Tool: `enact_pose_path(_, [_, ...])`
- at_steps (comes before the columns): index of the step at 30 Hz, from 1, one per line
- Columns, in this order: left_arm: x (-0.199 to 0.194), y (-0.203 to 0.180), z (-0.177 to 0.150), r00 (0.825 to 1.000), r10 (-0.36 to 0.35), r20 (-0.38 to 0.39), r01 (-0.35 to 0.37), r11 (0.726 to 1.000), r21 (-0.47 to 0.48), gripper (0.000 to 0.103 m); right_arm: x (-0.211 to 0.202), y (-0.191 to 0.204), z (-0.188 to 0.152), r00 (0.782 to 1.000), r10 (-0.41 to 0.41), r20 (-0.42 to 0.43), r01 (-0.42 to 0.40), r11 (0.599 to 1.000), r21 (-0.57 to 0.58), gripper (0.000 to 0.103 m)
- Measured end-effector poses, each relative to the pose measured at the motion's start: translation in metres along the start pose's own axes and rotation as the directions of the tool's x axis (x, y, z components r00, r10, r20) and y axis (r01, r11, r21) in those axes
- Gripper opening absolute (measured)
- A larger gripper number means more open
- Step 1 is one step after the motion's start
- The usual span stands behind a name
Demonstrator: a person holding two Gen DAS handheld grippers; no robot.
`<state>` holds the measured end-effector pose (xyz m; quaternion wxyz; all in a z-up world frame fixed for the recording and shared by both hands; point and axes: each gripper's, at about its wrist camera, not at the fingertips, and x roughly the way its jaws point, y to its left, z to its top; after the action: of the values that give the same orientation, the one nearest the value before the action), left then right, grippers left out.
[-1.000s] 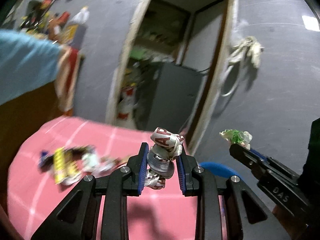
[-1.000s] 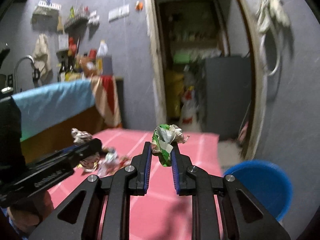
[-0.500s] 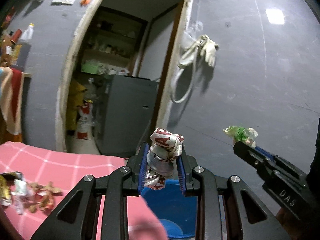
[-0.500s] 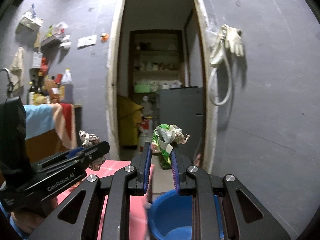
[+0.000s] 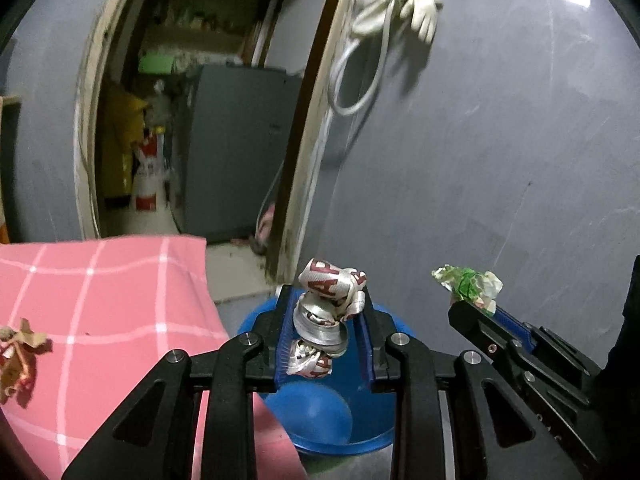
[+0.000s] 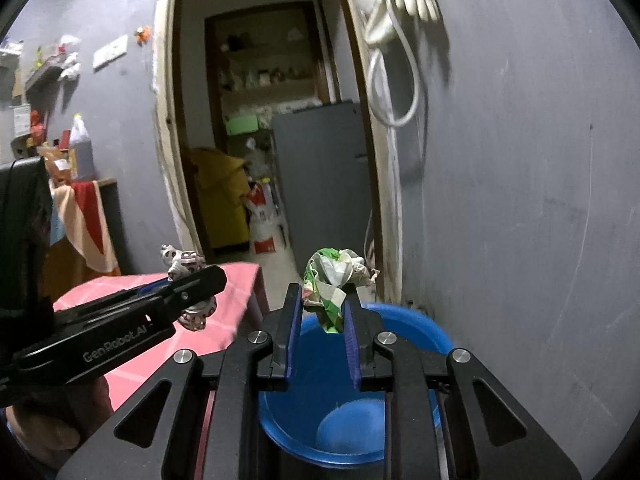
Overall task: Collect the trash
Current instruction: 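Carry both wrappers over the blue basin and open both grippers to drop them, then move both open tools back over the trash pile on the table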
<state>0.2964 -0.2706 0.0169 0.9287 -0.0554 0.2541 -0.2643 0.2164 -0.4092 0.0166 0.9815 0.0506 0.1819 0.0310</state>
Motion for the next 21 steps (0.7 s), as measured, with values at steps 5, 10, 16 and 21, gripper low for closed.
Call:
enact_pose_path(5, [0.028, 0.007, -0.008, 0.996, -0.011, -0.084, 0.008, 0.999, -0.035, 0.039, 0.020, -0.014, -0.009, 0.998, -0.007, -0.063, 0.011, 0.999, 0.047, 0.024])
enact_pose_path(10, [0.040, 0.014, -0.011, 0.992, -0.017, -0.124, 0.009, 0.998, -0.060, 0.043, 0.035, -0.026, -0.014, 0.994, -0.011, -0.106, 0.021, 0.996, 0.091, 0.031])
enact_pose_path(16, [0.027, 0.024, -0.011, 0.996, -0.005, -0.093, -0.004, 0.996, -0.090, 0.055, 0.035, -0.032, -0.014, 0.994, -0.017, -0.111, 0.030, 0.992, 0.119, 0.041])
enact_pose_path(21, [0.005, 0.031, -0.006, 0.999, 0.017, -0.030, -0.020, 0.994, -0.103, 0.067, 0.020, -0.029, -0.006, 0.998, -0.022, -0.054, 0.028, 0.993, 0.114, 0.052])
